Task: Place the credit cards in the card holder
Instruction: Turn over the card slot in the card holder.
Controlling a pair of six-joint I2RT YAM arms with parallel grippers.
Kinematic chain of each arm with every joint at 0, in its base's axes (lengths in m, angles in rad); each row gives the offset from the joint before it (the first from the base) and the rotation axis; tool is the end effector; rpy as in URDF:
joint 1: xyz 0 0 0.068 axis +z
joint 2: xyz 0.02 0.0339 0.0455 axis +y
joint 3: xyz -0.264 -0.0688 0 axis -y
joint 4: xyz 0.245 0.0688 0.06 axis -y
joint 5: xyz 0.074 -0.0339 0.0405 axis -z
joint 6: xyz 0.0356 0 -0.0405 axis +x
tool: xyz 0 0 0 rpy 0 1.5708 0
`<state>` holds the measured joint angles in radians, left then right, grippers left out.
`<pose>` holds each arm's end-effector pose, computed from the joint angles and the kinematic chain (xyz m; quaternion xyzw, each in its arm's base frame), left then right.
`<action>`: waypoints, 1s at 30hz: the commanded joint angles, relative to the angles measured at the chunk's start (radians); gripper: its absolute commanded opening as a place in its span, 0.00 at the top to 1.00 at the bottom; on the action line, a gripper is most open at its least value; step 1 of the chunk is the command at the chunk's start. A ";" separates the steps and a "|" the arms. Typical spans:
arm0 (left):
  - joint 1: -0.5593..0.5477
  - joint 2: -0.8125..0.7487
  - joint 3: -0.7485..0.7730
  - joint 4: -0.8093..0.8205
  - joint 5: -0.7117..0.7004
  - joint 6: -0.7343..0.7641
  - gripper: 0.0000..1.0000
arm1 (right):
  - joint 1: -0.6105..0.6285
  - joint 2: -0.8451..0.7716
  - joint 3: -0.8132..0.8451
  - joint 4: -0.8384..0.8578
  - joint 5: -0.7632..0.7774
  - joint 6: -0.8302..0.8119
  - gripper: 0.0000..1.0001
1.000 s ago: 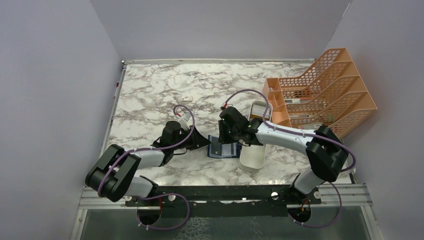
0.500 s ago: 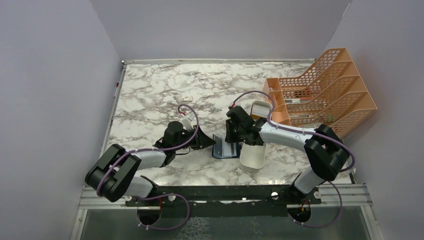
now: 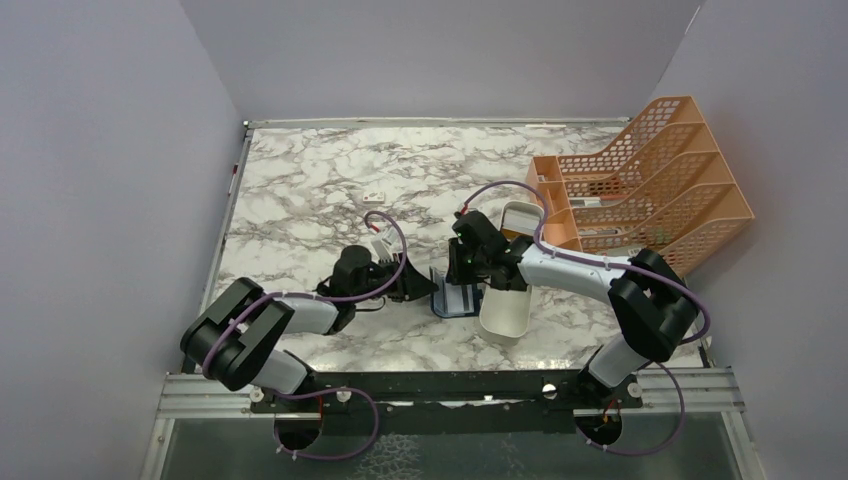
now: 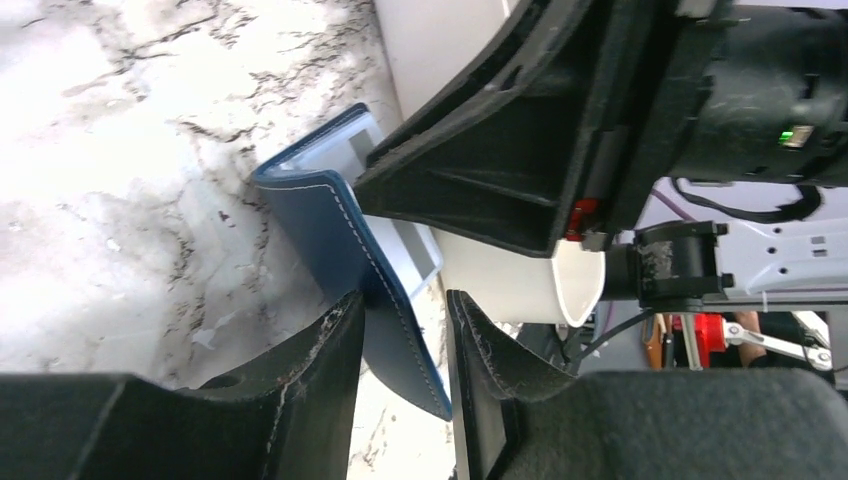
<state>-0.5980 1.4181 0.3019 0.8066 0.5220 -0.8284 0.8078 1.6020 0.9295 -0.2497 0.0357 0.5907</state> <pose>0.1894 -0.1505 0.1487 0.0614 0.7926 -0.5303 0.2945 0.2245 0.2329 0.1844 -0.0970 0.9428 0.1921 0.2547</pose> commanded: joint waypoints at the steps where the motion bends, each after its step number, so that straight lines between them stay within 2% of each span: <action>1: -0.004 0.030 -0.014 0.008 -0.052 0.030 0.64 | -0.001 0.003 -0.008 0.030 -0.022 -0.011 0.72; 7: -0.004 -0.028 -0.018 -0.039 -0.091 0.040 0.88 | -0.001 0.018 -0.005 0.038 -0.043 -0.012 0.72; 11: -0.004 -0.128 0.007 -0.197 -0.141 0.078 1.00 | -0.001 0.040 -0.003 0.058 -0.075 -0.012 0.72; 18: 0.000 -0.286 0.139 -0.673 -0.351 0.162 1.00 | 0.001 0.100 0.006 0.133 -0.184 -0.011 0.73; 21: 0.008 -0.356 0.179 -0.803 -0.412 0.202 1.00 | 0.002 0.093 0.012 0.131 -0.195 -0.013 0.72; 27: 0.010 -0.369 0.205 -0.826 -0.367 0.205 1.00 | 0.002 0.049 0.012 0.165 -0.245 0.007 0.69; 30: 0.011 -0.324 0.187 -0.773 -0.319 0.172 0.92 | 0.004 0.062 0.010 0.212 -0.273 0.027 0.69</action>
<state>-0.5941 1.0546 0.4843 0.0135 0.1726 -0.6453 0.8078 1.6768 0.9302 -0.1085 -0.1738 0.5922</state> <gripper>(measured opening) 0.028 0.311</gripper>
